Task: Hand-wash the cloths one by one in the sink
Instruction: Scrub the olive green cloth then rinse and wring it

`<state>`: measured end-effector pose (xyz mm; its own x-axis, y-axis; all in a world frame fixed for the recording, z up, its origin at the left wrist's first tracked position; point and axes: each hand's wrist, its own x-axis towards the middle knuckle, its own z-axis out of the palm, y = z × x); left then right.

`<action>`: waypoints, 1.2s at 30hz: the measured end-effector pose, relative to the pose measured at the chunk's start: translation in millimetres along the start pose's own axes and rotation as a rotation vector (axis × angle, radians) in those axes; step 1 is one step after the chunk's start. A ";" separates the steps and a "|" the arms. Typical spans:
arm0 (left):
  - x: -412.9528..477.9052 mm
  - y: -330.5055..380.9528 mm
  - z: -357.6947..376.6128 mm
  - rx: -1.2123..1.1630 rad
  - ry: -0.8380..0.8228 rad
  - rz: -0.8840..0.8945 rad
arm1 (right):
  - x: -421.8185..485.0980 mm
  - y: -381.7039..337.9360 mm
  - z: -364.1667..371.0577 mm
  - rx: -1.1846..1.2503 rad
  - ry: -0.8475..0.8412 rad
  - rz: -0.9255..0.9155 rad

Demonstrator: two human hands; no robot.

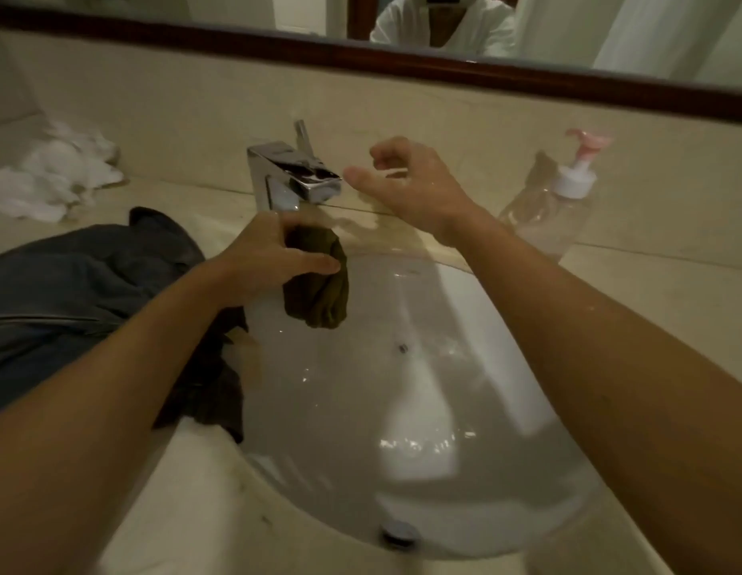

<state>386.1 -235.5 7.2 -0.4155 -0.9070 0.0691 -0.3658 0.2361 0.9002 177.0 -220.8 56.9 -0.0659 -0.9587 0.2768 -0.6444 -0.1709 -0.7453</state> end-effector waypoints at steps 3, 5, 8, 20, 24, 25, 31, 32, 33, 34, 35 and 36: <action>1.8 1.9 -31.5 0.065 -0.003 -0.018 | 29.1 -27.3 13.0 -0.116 -0.086 -0.066; 6.2 -0.8 -50.9 0.058 0.025 -0.035 | 47.5 -41.2 21.6 -0.177 -0.151 -0.087; 12.6 -6.0 -72.1 0.017 0.047 -0.048 | 73.5 -52.8 32.3 -0.267 -0.232 -0.076; 31.2 -12.2 -86.3 -0.108 0.077 -0.054 | 107.4 -49.7 34.4 -0.607 -0.418 -0.026; 30.6 -13.5 -84.6 -0.140 0.109 -0.053 | 104.3 -55.6 32.1 -0.636 -0.404 0.016; 29.9 -13.4 -85.0 -0.152 0.114 -0.056 | 103.3 -56.4 31.5 -0.614 -0.409 0.050; 20.0 -4.7 -85.8 -0.096 0.100 -0.071 | 86.4 -52.1 30.3 -0.456 -0.388 0.097; 17.6 -0.8 -85.0 -0.087 0.099 -0.068 | 80.3 -50.2 30.2 -0.434 -0.356 0.082; 14.7 4.0 -83.3 -0.075 0.097 -0.064 | 73.4 -47.8 29.0 -0.407 -0.330 0.074; 11.7 8.9 -81.3 -0.059 0.095 -0.057 | 67.0 -44.0 26.9 -0.371 -0.312 0.078; 8.3 14.7 -78.3 -0.041 0.092 -0.050 | 59.2 -40.7 23.8 -0.331 -0.298 0.090; 4.6 20.3 -74.9 -0.022 0.089 -0.040 | 50.2 -38.1 19.3 -0.290 -0.285 0.101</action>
<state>439.1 -261.0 58.0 -0.3254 -0.9430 0.0701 -0.3621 0.1928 0.9120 213.0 -266.8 87.5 0.0474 -0.9989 0.0018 -0.8360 -0.0406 -0.5473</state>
